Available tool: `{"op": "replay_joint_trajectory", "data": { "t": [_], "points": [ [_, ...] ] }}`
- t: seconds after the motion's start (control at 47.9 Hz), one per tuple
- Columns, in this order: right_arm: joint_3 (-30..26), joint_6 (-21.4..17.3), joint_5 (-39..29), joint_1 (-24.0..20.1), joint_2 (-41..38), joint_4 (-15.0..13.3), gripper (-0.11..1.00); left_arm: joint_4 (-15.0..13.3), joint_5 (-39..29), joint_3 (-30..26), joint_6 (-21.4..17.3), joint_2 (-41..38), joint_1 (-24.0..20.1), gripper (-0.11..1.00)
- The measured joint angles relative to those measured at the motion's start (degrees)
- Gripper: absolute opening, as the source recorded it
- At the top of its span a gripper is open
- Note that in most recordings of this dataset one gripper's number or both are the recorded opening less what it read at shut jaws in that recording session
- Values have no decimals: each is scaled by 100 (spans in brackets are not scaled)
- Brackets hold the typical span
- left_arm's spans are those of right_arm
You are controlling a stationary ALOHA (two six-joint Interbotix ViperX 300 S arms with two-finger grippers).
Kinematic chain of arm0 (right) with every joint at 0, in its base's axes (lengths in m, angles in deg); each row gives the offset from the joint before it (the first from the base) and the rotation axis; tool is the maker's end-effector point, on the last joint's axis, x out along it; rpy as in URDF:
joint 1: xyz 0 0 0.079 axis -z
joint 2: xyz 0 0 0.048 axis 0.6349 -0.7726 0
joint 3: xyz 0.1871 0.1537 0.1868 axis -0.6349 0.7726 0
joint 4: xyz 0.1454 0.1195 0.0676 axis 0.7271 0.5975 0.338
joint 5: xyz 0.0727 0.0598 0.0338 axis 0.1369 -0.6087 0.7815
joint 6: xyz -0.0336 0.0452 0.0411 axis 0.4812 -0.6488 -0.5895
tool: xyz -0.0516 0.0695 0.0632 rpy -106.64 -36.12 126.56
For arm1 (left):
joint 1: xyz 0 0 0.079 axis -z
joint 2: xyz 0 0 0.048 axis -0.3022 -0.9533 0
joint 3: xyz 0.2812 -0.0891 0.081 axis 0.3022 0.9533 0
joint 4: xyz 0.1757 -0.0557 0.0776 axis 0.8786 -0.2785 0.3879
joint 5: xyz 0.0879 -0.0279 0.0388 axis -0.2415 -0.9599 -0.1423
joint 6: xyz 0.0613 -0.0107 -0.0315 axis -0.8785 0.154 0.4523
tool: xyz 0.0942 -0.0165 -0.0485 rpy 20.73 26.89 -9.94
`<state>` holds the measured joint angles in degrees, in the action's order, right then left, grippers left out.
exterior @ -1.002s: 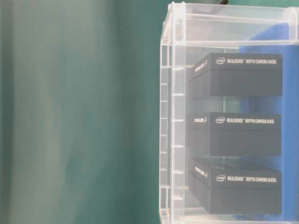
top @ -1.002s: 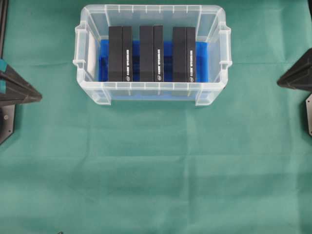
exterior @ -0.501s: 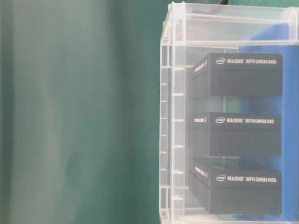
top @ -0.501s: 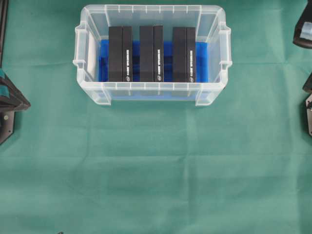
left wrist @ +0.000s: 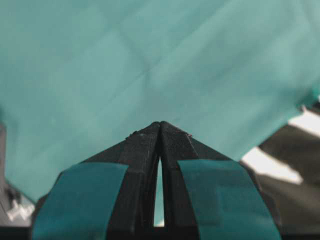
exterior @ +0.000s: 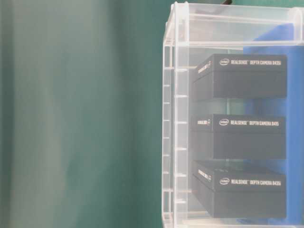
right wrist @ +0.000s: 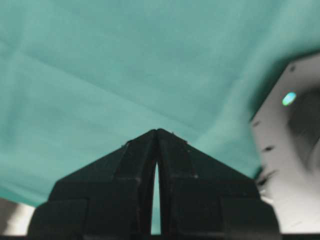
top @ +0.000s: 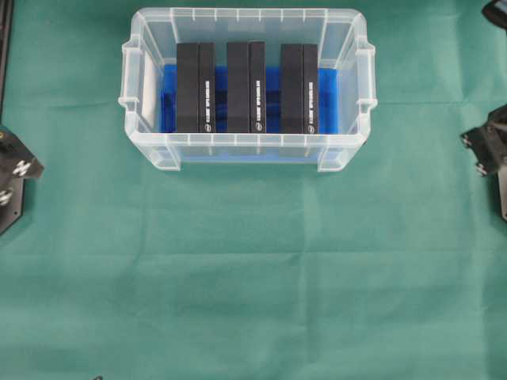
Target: Take out the box from the case.
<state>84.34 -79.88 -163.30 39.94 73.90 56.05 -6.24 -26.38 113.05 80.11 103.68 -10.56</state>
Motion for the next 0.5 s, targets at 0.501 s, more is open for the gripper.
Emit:
{"op": "replay_joint_trajectory", "data": {
  "t": [0.501],
  "points": [
    [-211,-501,-35,35,-404,-167,3,149,-369,-88,905,-26,-272,1]
  ]
}}
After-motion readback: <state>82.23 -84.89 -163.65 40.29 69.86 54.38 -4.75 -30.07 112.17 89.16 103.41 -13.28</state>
